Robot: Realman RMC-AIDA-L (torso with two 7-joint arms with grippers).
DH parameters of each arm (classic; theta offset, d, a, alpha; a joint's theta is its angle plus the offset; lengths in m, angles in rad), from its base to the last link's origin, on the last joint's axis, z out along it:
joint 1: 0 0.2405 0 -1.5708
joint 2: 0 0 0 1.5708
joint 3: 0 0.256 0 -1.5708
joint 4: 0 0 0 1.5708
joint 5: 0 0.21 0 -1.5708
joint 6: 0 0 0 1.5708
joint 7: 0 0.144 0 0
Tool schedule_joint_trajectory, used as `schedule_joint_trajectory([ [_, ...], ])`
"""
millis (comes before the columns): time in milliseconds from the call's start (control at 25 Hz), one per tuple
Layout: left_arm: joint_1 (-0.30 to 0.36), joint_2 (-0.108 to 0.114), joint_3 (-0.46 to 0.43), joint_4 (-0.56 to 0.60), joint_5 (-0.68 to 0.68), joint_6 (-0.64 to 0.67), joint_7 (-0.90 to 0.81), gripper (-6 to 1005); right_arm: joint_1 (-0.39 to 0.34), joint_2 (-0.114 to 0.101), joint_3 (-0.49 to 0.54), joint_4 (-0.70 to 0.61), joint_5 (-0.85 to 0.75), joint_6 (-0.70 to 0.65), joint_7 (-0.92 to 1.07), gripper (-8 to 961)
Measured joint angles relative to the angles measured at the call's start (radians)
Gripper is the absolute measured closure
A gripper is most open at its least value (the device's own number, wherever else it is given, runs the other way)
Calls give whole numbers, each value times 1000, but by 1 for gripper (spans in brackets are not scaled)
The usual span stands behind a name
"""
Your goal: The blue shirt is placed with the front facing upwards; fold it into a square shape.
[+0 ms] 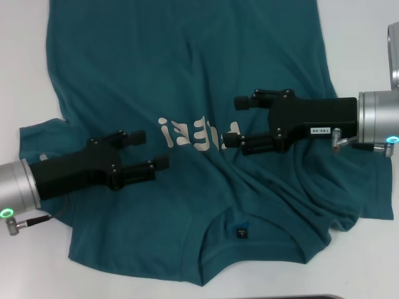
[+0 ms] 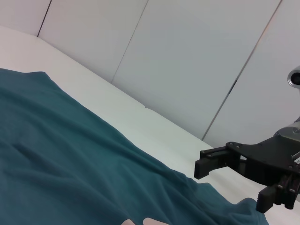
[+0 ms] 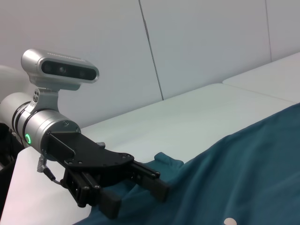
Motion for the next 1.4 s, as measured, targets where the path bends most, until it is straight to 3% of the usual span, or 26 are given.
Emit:
schedule_joint_trajectory([
  [840,14,7,-2,-6,-3,-5,-33,112,0,0,0,5,0,0,0,29],
  [1200,49,77,-3,-48,2,5,-183,111,0,0,12,-1,0,2,0,29],
  [1400,83,138,-3,-87,4,16,-280,111,0,0,18,-4,0,2,0,28],
])
